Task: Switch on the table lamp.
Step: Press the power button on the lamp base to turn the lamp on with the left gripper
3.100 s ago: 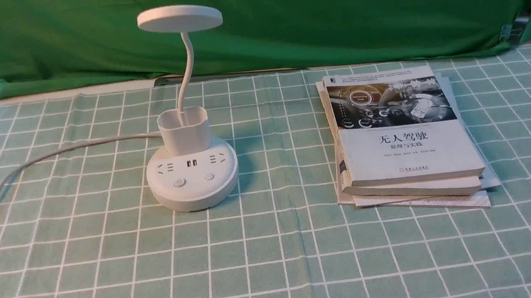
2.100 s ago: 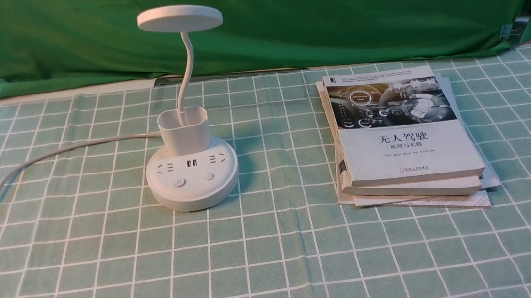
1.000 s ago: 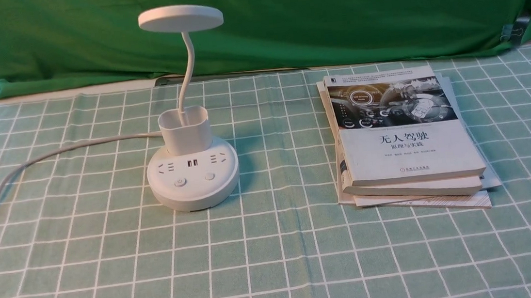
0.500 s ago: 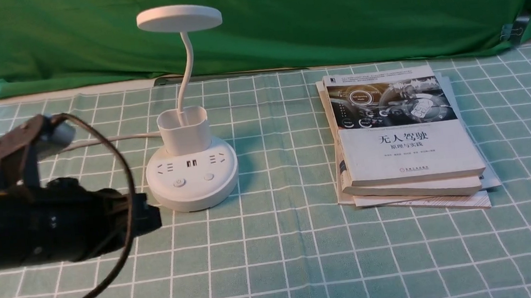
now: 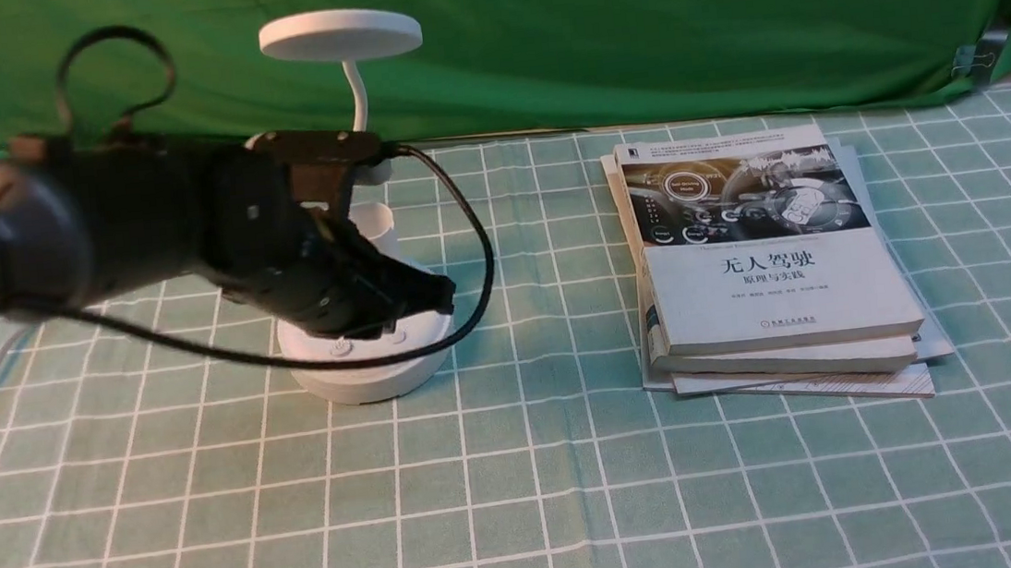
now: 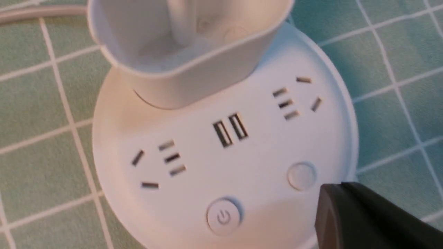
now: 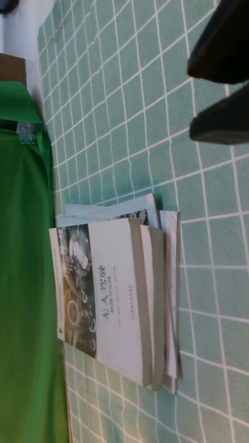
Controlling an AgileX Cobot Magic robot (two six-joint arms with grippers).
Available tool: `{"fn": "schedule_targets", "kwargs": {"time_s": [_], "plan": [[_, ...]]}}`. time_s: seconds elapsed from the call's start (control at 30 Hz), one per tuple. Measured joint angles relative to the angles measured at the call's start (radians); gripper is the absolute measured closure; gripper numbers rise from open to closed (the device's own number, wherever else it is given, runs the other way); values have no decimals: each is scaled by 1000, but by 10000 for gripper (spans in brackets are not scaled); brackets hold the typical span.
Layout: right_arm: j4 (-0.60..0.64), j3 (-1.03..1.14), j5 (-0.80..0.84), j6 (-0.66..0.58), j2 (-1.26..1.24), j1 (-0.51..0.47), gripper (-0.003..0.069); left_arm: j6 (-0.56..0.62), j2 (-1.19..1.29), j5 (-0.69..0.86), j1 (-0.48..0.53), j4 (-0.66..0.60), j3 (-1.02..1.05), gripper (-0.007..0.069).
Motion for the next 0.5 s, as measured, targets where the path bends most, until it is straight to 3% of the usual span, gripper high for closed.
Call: {"fn": "schedule_targets", "kwargs": {"time_s": [0.5], "plan": [[0, 0, 1, 0, 0, 0, 418, -17, 103, 24, 0, 27, -69, 622]]}}
